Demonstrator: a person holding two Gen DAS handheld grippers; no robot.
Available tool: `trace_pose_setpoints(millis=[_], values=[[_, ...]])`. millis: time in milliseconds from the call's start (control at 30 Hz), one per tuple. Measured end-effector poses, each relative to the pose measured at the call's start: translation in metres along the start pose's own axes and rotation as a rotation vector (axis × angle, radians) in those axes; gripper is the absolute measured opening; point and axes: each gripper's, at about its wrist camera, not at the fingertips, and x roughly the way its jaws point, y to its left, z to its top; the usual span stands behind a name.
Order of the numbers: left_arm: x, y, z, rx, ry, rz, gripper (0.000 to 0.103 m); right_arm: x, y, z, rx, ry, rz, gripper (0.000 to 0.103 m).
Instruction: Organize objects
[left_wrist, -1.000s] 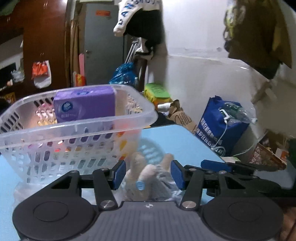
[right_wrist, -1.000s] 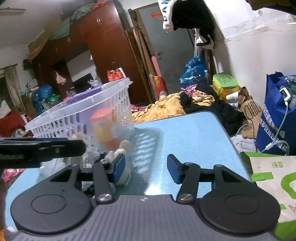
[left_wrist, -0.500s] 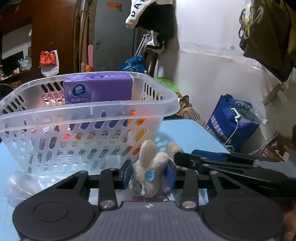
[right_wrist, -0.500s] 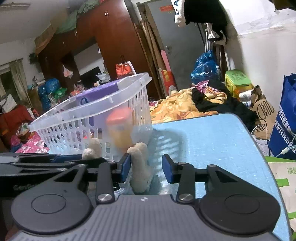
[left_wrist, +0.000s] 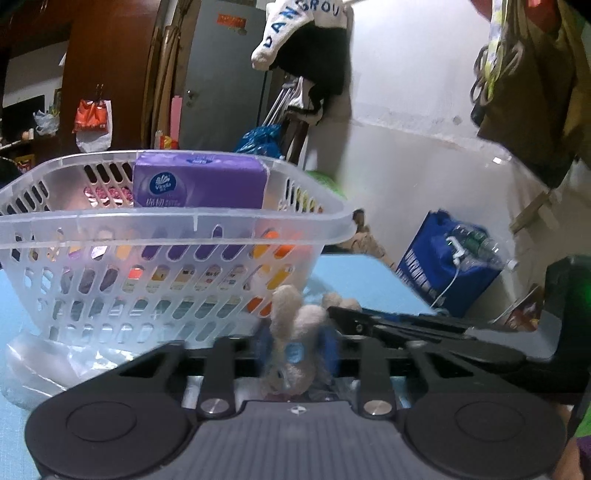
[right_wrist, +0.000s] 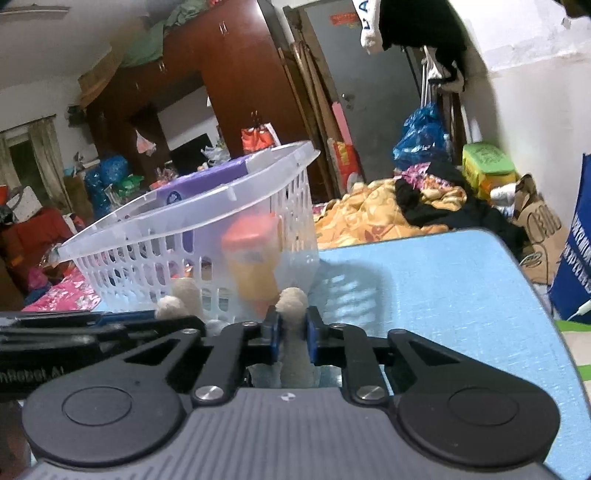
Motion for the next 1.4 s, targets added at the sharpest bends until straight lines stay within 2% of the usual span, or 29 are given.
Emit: trace_pose_setpoints(millis=[167, 367, 533, 667, 800, 900, 1033, 1167, 1233, 1267, 1300, 1333, 1367, 1400], values=[[-0.002, 0.001, 0.001, 0.008, -0.015, -0.025, 0.019, -0.015, 0.000, 0.001, -0.011, -0.036, -0.017, 0.015], [-0.033, -0.006, 0.000, 0.025, -0.110, -0.100, 0.019, -0.043, 0.006, 0.005, -0.027, -0.105, -0.014, 0.015], [-0.076, -0.005, 0.010, 0.017, -0.206, -0.157, 0.019, -0.079, 0.032, 0.026, -0.073, -0.191, 0.021, 0.015], [-0.112, 0.010, 0.037, 0.022, -0.292, -0.131, 0.019, -0.084, 0.071, 0.060, -0.147, -0.243, 0.054, 0.015], [-0.129, 0.046, 0.076, -0.002, -0.345, -0.034, 0.019, -0.053, 0.107, 0.106, -0.163, -0.227, 0.139, 0.015], [-0.122, 0.084, 0.106, -0.050, -0.345, 0.028, 0.019, -0.014, 0.136, 0.133, -0.200, -0.217, 0.132, 0.015], [-0.098, 0.119, 0.127, -0.063, -0.338, 0.117, 0.019, 0.034, 0.161, 0.143, -0.246, -0.186, 0.121, 0.015], [-0.074, 0.139, 0.131, -0.064, -0.310, 0.150, 0.019, 0.071, 0.169, 0.141, -0.246, -0.141, 0.090, 0.015], [-0.066, 0.146, 0.128, -0.072, -0.297, 0.136, 0.019, 0.080, 0.172, 0.133, -0.265, -0.122, 0.064, 0.015], [-0.061, 0.147, 0.126, -0.062, -0.297, 0.139, 0.024, 0.084, 0.174, 0.129, -0.279, -0.115, 0.056, 0.018], [-0.057, 0.146, 0.125, -0.040, -0.294, 0.159, 0.041, 0.087, 0.172, 0.126, -0.287, -0.103, 0.045, 0.033], [-0.054, 0.145, 0.124, -0.023, -0.287, 0.196, 0.049, 0.088, 0.170, 0.123, -0.281, -0.098, 0.023, 0.045], [-0.054, 0.147, 0.122, -0.028, -0.282, 0.235, 0.065, 0.085, 0.167, 0.122, -0.271, -0.098, -0.027, 0.054], [-0.055, 0.151, 0.121, -0.048, -0.281, 0.243, 0.079, 0.077, 0.165, 0.120, -0.261, -0.098, -0.063, 0.071]])
